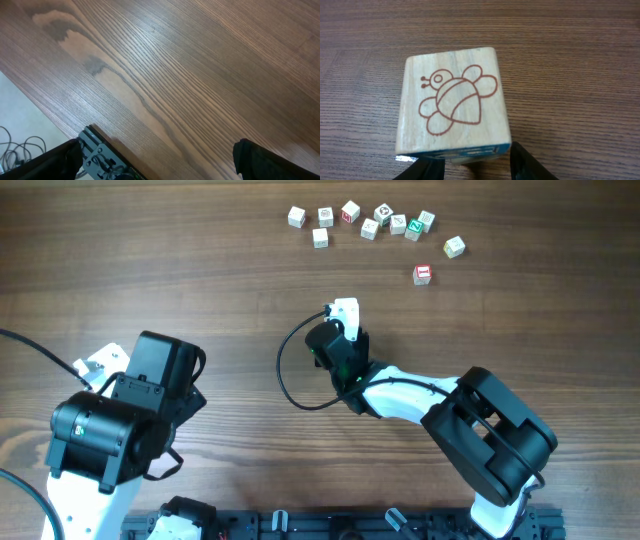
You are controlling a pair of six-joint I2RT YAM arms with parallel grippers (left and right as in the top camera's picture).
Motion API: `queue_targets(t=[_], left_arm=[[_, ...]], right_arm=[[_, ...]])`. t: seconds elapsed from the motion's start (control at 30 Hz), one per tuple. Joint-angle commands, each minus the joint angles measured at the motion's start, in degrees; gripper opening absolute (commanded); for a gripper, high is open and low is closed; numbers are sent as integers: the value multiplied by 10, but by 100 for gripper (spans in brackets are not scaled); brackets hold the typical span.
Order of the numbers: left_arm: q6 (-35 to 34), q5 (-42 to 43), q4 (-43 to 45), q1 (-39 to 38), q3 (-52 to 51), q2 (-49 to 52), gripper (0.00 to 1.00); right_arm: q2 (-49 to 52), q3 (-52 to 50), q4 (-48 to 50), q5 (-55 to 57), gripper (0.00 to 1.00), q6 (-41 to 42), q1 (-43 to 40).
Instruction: Form a tower
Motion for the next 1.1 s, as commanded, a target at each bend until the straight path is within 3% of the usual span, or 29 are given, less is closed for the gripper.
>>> queue_targets(t=[0.0, 0.3, 0.33, 0.43, 0.57, 0.77, 1.07], left_arm=[[-11, -1, 0, 3, 0, -2, 100], [-11, -1, 0, 3, 0, -2, 100], [-11, -1, 0, 3, 0, -2, 100], [-11, -1, 0, 3, 0, -2, 100], [-11, -1, 0, 3, 0, -2, 100], [-11, -1, 0, 3, 0, -2, 100], [-11, -1, 0, 3, 0, -2, 100]], right_arm=[[11, -1, 5, -9, 39, -1, -5], [11, -1, 6, -9, 31, -1, -5], [11, -1, 5, -9, 33, -1, -5], [11, -1, 6, -9, 57, -1, -5], [11, -1, 6, -9, 61, -1, -5], [11, -1, 5, -9, 44, -1, -5], [11, -1, 6, -10, 37, 0, -5]])
